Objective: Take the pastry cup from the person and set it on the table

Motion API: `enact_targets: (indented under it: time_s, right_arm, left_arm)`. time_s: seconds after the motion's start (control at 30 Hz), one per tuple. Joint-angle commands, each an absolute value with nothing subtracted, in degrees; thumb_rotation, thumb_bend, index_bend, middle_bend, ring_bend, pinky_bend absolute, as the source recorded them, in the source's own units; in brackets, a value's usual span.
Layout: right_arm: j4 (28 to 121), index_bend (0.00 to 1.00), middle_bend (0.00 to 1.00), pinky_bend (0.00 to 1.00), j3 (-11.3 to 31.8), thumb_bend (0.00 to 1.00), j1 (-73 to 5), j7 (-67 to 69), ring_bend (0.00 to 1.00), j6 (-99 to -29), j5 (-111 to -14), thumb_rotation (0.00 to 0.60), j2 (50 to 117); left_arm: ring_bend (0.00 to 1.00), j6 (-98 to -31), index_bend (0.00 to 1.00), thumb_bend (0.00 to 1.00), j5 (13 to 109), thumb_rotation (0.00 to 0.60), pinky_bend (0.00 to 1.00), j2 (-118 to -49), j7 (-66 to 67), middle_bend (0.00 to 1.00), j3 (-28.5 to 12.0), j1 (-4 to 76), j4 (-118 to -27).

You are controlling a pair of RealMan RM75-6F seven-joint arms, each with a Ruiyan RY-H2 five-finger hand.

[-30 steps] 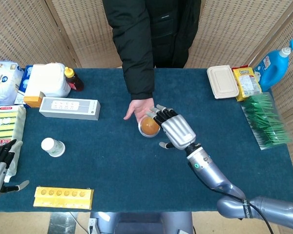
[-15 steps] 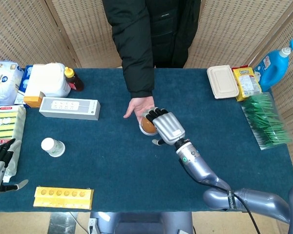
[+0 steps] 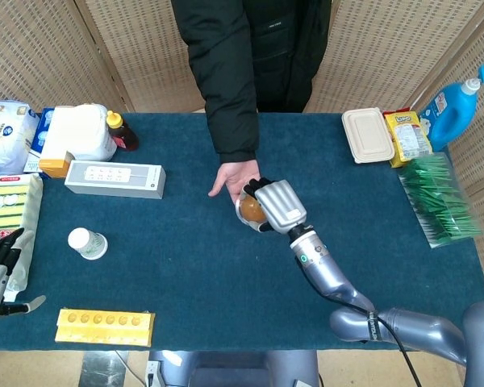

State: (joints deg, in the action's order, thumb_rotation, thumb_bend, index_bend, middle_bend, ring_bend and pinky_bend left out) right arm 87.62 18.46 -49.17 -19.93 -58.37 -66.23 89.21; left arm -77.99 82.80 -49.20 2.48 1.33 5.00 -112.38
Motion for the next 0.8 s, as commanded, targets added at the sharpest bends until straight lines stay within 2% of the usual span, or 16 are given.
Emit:
enact_targets:
  time_s: [0.03, 0.53, 0.67, 0.8]
  right_arm:
    - [88.34, 0.46, 0.47, 0.59, 17.87, 0.38, -48.57, -19.59, 0.48, -59.14, -67.12, 0.600, 88.31]
    - [100.15, 0.48, 0.49, 0.61, 10.61, 0.39, -38.24, -16.68, 0.49, -69.87, -79.56, 0.600, 74.92]
    - [99.35, 0.48, 0.49, 0.61, 8.52, 0.39, -36.83, -16.75, 0.49, -69.77, -80.41, 0.600, 74.62]
    - [95.57, 0.48, 0.49, 0.61, 6.69, 0.39, -37.33, -16.28, 0.49, -65.73, -79.04, 0.600, 77.67]
  left_arm:
    - [0.00, -77.92, 0.00, 0.09, 82.87, 0.600, 0.04, -49.24, 2.61, 0.00, 1.39, 5.03, -112.45]
    - [0.00, -79.07, 0.00, 0.09, 85.68, 0.600, 0.04, -48.83, 1.44, 0.00, 2.27, 4.37, -112.30]
    - [0.00, -79.32, 0.00, 0.09, 86.36, 0.600, 0.04, -48.78, 1.24, 0.00, 2.52, 4.20, -112.21]
    - [0.00, -79.66, 0.00, 0.09, 87.20, 0.600, 0.04, -48.71, 0.92, 0.00, 2.86, 3.95, -112.06]
